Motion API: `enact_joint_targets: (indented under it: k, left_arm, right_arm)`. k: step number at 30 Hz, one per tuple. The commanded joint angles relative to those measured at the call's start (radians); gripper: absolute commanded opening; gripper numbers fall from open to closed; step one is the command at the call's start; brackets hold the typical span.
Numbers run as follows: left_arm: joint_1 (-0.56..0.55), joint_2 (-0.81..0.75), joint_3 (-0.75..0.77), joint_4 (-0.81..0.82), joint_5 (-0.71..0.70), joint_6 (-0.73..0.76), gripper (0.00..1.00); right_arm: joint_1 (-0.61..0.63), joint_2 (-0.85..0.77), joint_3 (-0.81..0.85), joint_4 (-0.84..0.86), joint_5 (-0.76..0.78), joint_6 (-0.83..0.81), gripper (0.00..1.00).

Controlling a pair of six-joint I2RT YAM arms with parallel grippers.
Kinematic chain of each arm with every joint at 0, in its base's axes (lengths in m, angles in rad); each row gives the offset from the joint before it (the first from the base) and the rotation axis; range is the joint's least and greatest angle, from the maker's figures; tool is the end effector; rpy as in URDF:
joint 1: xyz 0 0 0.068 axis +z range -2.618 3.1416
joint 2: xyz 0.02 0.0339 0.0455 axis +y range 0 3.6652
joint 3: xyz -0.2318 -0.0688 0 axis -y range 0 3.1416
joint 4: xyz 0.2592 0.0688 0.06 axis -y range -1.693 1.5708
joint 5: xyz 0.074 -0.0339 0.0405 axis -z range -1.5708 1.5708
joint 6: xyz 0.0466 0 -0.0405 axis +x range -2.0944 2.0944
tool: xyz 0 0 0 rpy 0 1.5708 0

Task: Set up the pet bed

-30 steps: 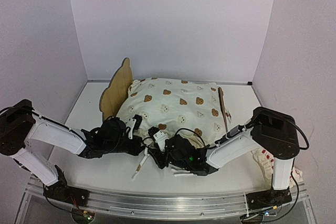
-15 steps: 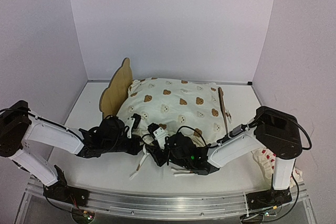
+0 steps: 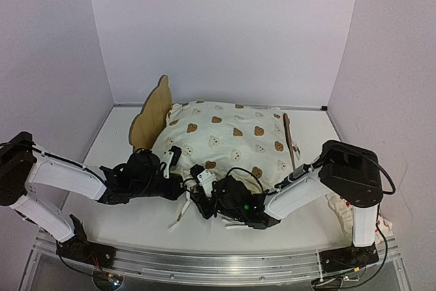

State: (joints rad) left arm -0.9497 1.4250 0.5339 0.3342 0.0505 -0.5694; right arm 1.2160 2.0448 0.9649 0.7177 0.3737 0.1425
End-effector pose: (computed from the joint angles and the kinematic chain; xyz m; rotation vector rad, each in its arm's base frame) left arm 0.1716 -0.2439 0.1152 0.4620 2.2312 -0.9130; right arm 0.1586 0.3792 0.0778 -0.7704 1.7874 0.5532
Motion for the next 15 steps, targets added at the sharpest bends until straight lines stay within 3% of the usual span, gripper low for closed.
enact_joint_targets:
  k: [1,15]
  left_arm:
    - [0.006,-0.033,0.013,-0.010,0.003,0.012,0.00]
    - [0.005,-0.031,0.020,-0.012,0.011,0.016,0.00]
  right_arm:
    - [-0.007,0.016,0.050,0.043,0.010,0.007,0.33]
    - [-0.007,0.018,0.071,0.068,0.034,-0.022,0.27]
